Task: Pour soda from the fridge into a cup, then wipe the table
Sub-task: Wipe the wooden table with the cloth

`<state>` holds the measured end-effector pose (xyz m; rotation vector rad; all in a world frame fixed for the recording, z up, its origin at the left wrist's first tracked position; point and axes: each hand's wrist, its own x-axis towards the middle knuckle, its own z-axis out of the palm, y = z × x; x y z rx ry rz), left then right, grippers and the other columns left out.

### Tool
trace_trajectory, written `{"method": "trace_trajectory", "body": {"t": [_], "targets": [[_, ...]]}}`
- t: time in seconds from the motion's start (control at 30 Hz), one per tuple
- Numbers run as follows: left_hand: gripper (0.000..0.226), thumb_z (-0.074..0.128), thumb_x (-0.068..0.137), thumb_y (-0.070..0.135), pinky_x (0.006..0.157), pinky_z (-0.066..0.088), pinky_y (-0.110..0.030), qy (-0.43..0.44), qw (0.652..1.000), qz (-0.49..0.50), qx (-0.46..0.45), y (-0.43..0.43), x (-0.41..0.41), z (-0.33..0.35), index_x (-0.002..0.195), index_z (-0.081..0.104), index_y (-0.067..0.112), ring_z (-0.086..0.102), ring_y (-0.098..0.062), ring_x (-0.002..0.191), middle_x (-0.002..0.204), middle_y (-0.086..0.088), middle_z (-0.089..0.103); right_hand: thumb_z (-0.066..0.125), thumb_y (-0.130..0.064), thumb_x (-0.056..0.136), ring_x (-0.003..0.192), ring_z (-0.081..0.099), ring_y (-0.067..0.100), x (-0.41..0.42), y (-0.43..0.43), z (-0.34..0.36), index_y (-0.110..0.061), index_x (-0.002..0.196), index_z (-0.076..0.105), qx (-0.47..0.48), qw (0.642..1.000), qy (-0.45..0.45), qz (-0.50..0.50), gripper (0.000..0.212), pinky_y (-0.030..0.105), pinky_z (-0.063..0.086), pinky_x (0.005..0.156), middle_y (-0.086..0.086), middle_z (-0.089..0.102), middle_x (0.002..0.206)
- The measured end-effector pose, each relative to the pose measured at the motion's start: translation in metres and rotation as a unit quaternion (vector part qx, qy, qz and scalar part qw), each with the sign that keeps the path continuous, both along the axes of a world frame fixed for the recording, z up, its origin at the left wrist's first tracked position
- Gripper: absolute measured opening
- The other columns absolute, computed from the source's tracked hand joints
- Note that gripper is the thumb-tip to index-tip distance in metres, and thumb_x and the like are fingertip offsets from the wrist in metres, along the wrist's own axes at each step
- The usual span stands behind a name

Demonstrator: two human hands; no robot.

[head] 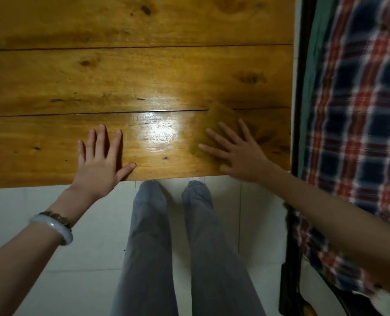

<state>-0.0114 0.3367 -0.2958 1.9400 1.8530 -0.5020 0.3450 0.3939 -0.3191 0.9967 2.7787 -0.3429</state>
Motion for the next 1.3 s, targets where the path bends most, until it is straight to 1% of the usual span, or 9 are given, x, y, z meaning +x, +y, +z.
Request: {"method": "trace_trajectory", "body": {"t": [0.23,0.4,0.47,0.67,0.83,0.97,1.1,1.23,1.3], "targets": [[0.083,0.022,0.09,0.067,0.112,0.003,-0.06,0.023,0.999,0.001,-0.028,0.003,0.003,0.003,0.151,0.0,0.016,-0.004,-0.041,0.143,0.156,-0.023,-0.003,0.014,-0.057,0.088,0.143,0.0,0.04,-0.086,0.074,-0.004,-0.036,0.149,0.01,-0.009,0.965,-0.028,-0.26,0.065,0.068,-0.007,0.104,0.011,0.003,0.158],[0.079,0.042,0.091,0.056,0.114,0.003,-0.058,0.014,0.999,0.04,-0.001,0.008,0.019,0.017,0.152,0.008,0.018,0.0,-0.033,0.145,0.158,-0.015,0.004,0.03,-0.054,0.086,0.143,0.011,0.038,-0.091,0.001,-0.007,-0.035,0.147,0.02,-0.025,0.998,0.009,-0.059,0.065,0.068,0.002,0.108,0.009,0.018,0.157],[0.075,0.036,0.092,0.058,0.114,0.005,-0.057,-0.014,0.999,0.032,0.032,0.013,0.032,0.021,0.151,0.012,0.019,0.004,-0.032,0.145,0.158,-0.013,0.01,0.033,-0.051,0.083,0.142,0.017,0.036,-0.055,-0.02,-0.009,-0.035,0.146,0.025,-0.021,0.999,0.011,-0.03,0.065,0.066,0.008,0.109,0.007,0.024,0.155],[0.083,0.026,0.083,0.071,0.114,0.005,-0.055,-0.072,0.995,-0.027,0.056,0.059,0.089,0.017,0.151,0.011,0.026,0.003,-0.029,0.145,0.158,-0.012,0.007,0.033,-0.048,0.085,0.143,0.012,0.034,0.059,-0.006,-0.003,-0.042,0.147,0.01,-0.013,0.984,-0.007,-0.175,0.066,0.062,0.007,0.111,0.006,0.02,0.156],[0.081,0.03,0.086,0.07,0.114,0.0,-0.053,-0.079,0.995,-0.022,0.065,0.092,0.12,0.008,0.152,0.006,0.028,-0.001,-0.028,0.146,0.159,-0.01,0.002,0.015,-0.056,0.086,0.143,-0.002,0.04,0.002,0.073,-0.004,-0.038,0.148,0.007,-0.03,0.945,-0.033,-0.324,0.065,0.067,-0.007,0.106,0.011,0.002,0.158],[0.075,0.038,0.091,0.058,0.114,-0.001,-0.053,-0.072,0.995,-0.021,0.067,0.1,0.126,0.006,0.152,0.006,0.029,-0.001,-0.027,0.146,0.159,-0.008,0.001,0.028,-0.059,0.09,0.143,-0.003,0.041,-0.038,0.061,-0.005,-0.038,0.149,0.005,-0.023,0.969,-0.044,-0.243,0.066,0.068,-0.006,0.105,0.011,-0.001,0.158],[0.072,0.035,0.091,0.058,0.114,0.001,-0.055,-0.052,0.997,-0.008,0.059,0.106,0.114,0.007,0.151,0.005,0.031,-0.001,-0.028,0.146,0.159,-0.009,0.003,0.032,-0.052,0.085,0.143,0.011,0.038,-0.004,0.01,-0.002,-0.038,0.147,0.02,-0.027,0.993,-0.013,-0.115,0.065,0.068,0.005,0.107,0.008,0.016,0.157],[0.074,0.031,0.089,0.063,0.114,0.0,-0.055,-0.051,0.998,-0.003,0.049,0.116,0.104,0.011,0.151,0.005,0.033,-0.001,-0.028,0.146,0.159,-0.009,0.001,0.038,-0.051,0.083,0.142,0.011,0.036,0.05,0.02,-0.002,-0.042,0.146,0.018,-0.019,0.978,-0.031,-0.205,0.067,0.068,0.008,0.108,0.004,0.014,0.157],[0.073,0.029,0.09,0.066,0.114,-0.001,-0.054,-0.057,0.997,-0.003,0.054,0.124,0.101,0.011,0.151,0.005,0.033,-0.002,-0.027,0.146,0.159,-0.008,0.0,0.026,-0.057,0.085,0.143,0.006,0.038,0.049,0.061,0.001,-0.042,0.146,0.013,-0.028,0.96,-0.039,-0.276,0.065,0.07,0.007,0.106,0.006,0.01,0.158]]}}
